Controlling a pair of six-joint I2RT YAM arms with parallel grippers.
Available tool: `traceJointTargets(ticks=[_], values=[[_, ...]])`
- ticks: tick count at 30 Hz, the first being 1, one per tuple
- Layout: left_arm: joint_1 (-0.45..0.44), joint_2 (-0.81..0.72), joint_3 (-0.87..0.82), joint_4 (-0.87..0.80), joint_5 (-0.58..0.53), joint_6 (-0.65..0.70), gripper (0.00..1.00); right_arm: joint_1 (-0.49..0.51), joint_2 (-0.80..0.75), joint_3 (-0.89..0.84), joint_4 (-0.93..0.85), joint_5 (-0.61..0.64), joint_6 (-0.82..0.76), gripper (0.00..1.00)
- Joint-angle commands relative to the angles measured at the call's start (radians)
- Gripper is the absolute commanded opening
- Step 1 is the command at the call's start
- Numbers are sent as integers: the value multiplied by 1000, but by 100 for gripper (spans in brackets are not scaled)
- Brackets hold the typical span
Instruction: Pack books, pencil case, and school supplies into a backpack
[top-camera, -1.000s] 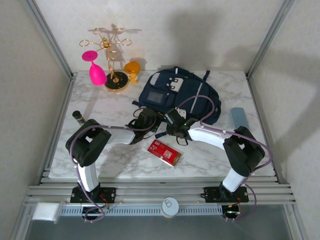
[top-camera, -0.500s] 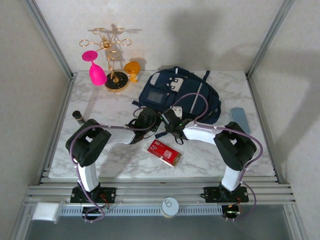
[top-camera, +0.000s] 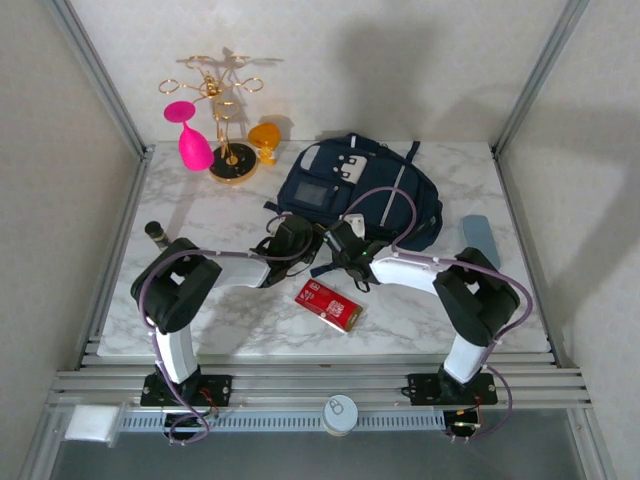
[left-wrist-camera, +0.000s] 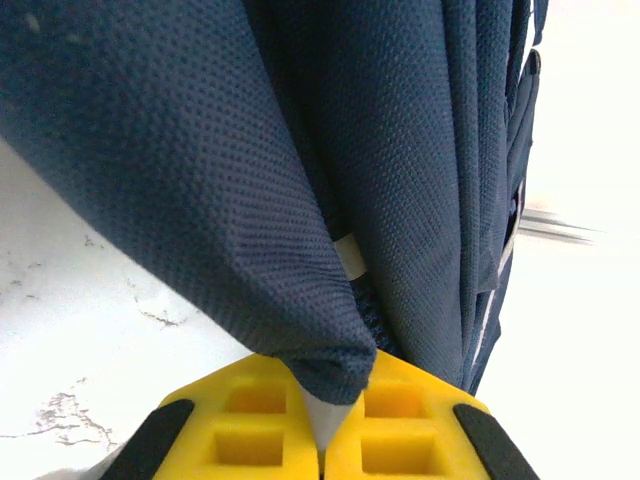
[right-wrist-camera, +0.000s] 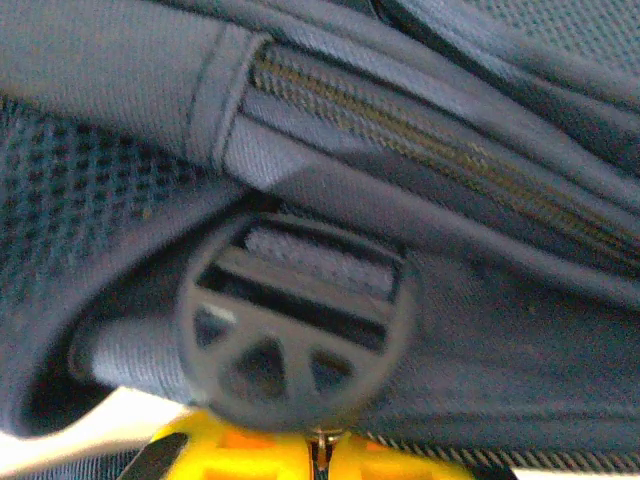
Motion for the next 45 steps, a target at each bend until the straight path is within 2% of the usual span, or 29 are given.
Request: traceJointTargets(ticks=[1, 5, 8, 13, 14, 16, 19, 22, 26, 29, 32, 34, 36, 39, 41, 43, 45], values=[[49, -68, 0, 38, 63, 33, 0, -8, -86, -58, -73, -14, -8, 0], [136, -70, 21, -45, 86, 126, 0, -32, -202, -146, -138, -90, -3, 0], [208, -73, 2, -13, 170, 151, 0, -59, -283, -188, -201, -125, -7, 0], [225, -64, 49, -55, 254, 229, 0, -44, -354, -190, -180, -235, -40, 0], [225, -61, 51, -47, 275, 232, 7, -41, -357, -185, -168, -269, -40, 0], [218, -79, 28, -36, 297, 233, 29, -38, -356, -169, -156, -310, -29, 0], [180, -151, -60, -30, 262, 179, 47, -37, -355, -149, -159, -328, -16, 0], [79, -228, -163, 44, 178, 47, 56, -38, -354, -146, -152, -344, -5, 0], [-57, -210, -181, 137, 99, -102, 63, -37, -348, -152, -143, -346, -1, 0], [-126, -139, -160, 283, 54, -182, 63, -37, -344, -152, -136, -353, -1, 0], [-154, -63, -78, 227, 53, -208, 62, -37, -345, -151, -134, -334, 0, 0], [-161, -32, -80, 278, 29, -236, 57, -37, -345, -149, -129, -325, -7, 0], [-170, -25, -90, 294, -8, -244, 47, -37, -341, -148, -132, -317, -11, 0], [-178, -27, -78, 242, -52, -233, 46, -37, -340, -145, -125, -307, -18, 0], [-184, -2, -52, 233, -27, -255, 46, -38, -336, -140, -117, -313, -27, 0], [-208, 37, -50, 308, 7, -352, 42, -38, -327, -134, -117, -320, -38, 0], [-232, 44, -78, 361, -52, -397, 38, -38, -324, -129, -123, -316, -46, 0]])
